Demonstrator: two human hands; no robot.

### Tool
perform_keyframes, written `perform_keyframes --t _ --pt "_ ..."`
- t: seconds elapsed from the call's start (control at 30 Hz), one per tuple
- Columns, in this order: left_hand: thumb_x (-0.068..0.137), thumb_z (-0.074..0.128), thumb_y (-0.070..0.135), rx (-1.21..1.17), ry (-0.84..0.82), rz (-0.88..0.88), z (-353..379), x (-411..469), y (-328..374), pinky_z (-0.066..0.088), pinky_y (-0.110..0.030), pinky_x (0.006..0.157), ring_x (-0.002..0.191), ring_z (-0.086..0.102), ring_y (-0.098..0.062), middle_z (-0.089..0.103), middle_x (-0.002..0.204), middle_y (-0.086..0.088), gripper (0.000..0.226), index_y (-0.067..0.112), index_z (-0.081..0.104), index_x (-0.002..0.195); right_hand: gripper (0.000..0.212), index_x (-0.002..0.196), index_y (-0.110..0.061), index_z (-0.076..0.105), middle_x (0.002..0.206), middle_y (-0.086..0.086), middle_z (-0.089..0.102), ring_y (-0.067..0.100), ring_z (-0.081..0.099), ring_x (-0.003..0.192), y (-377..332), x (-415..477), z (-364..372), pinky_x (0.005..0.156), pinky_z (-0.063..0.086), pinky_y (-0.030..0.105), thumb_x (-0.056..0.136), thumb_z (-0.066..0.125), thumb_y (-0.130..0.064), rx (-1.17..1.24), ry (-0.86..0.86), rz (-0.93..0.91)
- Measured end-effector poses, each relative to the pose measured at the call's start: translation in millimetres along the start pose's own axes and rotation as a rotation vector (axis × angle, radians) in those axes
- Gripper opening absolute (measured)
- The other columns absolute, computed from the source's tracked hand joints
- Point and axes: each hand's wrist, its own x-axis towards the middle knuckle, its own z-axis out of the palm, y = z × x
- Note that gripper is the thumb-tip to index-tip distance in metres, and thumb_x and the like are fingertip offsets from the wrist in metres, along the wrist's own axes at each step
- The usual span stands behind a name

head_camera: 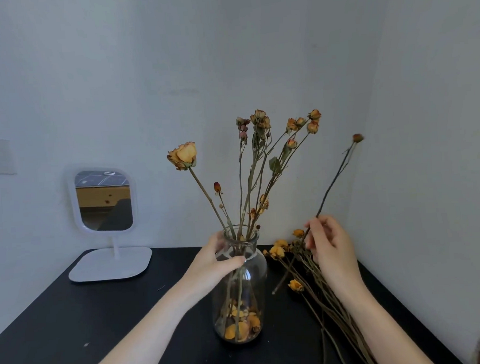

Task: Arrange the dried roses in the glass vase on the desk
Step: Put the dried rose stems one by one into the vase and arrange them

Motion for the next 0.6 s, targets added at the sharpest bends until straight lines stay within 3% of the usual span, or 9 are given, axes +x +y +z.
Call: perform_keyframes --t 0.07,0.23,0.43,0.5,0.6 --pt "0.079 0.07 0.033 -0.009 -0.076 -0.002 -2.9 6.1 0.3 0.036 -0.009 0.076 0.109 0.05 0.004 0.055 0.107 0.029 0.04 0.046 0.048 0.108 0.019 0.087 -0.019 0.057 0.062 -0.003 0.052 -0.001 0.047 0.047 -11.6 3.2 0.2 0.045 0.037 0.012 0.096 0.042 -0.024 0.072 0.018 -0.043" --pt "0.066 0.077 0.046 -0.048 -0.03 0.013 -4.4 8.7 -3.3 0.038 -0.003 0.064 0.09 0.053 0.02 0.06 0.097 0.036 0.044 0.051 0.051 0.101 0.02 0.084 -0.021 0.056 0.058 -0.007 0.053 0.001 0.045 0.049 -33.2 8.4 1.0 0.044 0.034 0.01 0.097 0.041 -0.023 0.151 0.036 -0.171" --pt "0.064 0.08 0.041 0.018 0.188 0.114 15.4 10.4 -1.7 0.039 -0.006 0.07 0.091 0.051 0.02 0.059 0.097 0.028 0.041 0.047 0.052 0.094 0.021 0.082 -0.025 0.054 0.059 -0.008 0.052 0.002 0.046 0.052 -47.8 8.6 6.6 0.048 0.036 0.011 0.098 0.041 -0.023 0.177 0.021 -0.303" --pt "0.06 0.08 0.047 0.069 0.264 0.143 20.6 12.0 -0.9 0.045 -0.015 0.082 0.097 0.054 0.009 0.061 0.099 0.021 0.042 0.044 0.054 0.093 0.02 0.084 -0.026 0.053 0.061 -0.007 0.053 0.003 0.048 0.055 -50.9 9.6 8.6 0.051 0.037 0.011 0.098 0.039 -0.024 0.169 0.028 -0.345" --pt "0.05 0.074 0.066 0.194 0.347 0.112 25.4 14.5 -0.2 0.048 -0.041 0.09 0.106 0.053 -0.014 0.06 0.105 0.009 0.064 0.03 0.057 0.1 0.019 0.086 -0.027 0.052 0.064 -0.006 0.054 0.003 0.049 0.056 -52.1 11.6 12.6 0.052 0.038 0.012 0.099 0.038 -0.024 0.179 0.034 -0.352"
